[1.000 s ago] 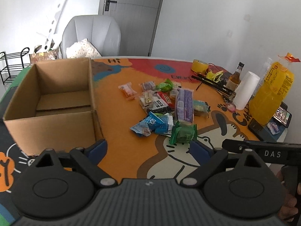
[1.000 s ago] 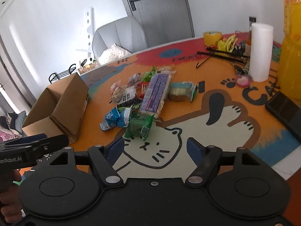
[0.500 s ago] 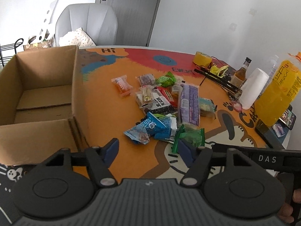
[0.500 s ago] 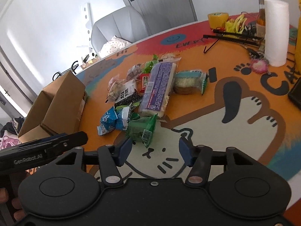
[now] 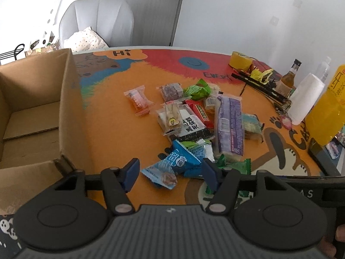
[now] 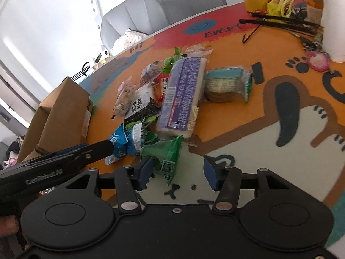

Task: Organize snacks
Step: 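Grasp the blue snack bag with the left tool while the right tool grasps a green packet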

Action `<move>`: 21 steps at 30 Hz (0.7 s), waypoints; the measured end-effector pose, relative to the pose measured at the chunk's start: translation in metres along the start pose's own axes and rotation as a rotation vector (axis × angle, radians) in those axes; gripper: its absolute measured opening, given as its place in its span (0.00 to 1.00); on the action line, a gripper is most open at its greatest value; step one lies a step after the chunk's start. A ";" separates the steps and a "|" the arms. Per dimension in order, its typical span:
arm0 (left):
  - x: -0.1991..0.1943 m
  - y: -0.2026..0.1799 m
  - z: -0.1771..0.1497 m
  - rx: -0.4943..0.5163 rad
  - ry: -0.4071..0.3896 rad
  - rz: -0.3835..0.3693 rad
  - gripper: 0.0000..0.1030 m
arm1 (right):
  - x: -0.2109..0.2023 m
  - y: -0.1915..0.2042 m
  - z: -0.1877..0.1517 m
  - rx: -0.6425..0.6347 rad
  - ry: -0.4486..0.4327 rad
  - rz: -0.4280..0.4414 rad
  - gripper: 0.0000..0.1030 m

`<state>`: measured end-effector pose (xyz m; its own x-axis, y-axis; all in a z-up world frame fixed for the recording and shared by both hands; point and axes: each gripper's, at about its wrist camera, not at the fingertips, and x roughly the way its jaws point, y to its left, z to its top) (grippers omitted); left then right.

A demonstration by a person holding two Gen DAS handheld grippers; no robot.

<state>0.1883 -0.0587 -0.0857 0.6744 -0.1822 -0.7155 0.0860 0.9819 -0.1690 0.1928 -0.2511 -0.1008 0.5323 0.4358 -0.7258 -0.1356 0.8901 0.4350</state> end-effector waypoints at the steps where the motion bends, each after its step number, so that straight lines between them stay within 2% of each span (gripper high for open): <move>1: 0.002 0.000 0.001 -0.001 0.005 -0.002 0.61 | 0.001 0.001 0.001 -0.003 0.001 0.003 0.53; 4: 0.010 0.000 0.003 -0.003 0.014 0.002 0.61 | 0.004 0.002 0.004 -0.002 0.008 0.019 0.52; 6: 0.015 0.000 0.003 -0.005 0.018 0.006 0.61 | 0.005 0.003 0.004 -0.004 0.016 0.042 0.44; 8: 0.019 0.001 0.002 -0.003 0.028 0.008 0.61 | 0.006 0.001 0.005 0.009 0.025 0.081 0.30; 13: 0.026 0.002 -0.001 -0.007 0.050 0.005 0.58 | 0.003 -0.003 0.006 -0.002 0.021 0.080 0.27; 18: 0.028 0.002 -0.005 -0.009 0.049 0.017 0.43 | -0.006 -0.006 0.002 0.000 0.013 0.058 0.26; 19: 0.028 0.002 -0.005 -0.006 0.045 0.019 0.35 | -0.007 -0.007 0.001 0.004 0.012 0.054 0.26; 21: 0.027 0.003 -0.006 -0.016 0.046 0.005 0.28 | -0.009 -0.009 0.000 0.007 0.012 0.045 0.26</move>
<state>0.2027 -0.0612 -0.1093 0.6405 -0.1798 -0.7466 0.0706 0.9819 -0.1759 0.1891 -0.2628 -0.0975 0.5157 0.4771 -0.7116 -0.1534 0.8686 0.4712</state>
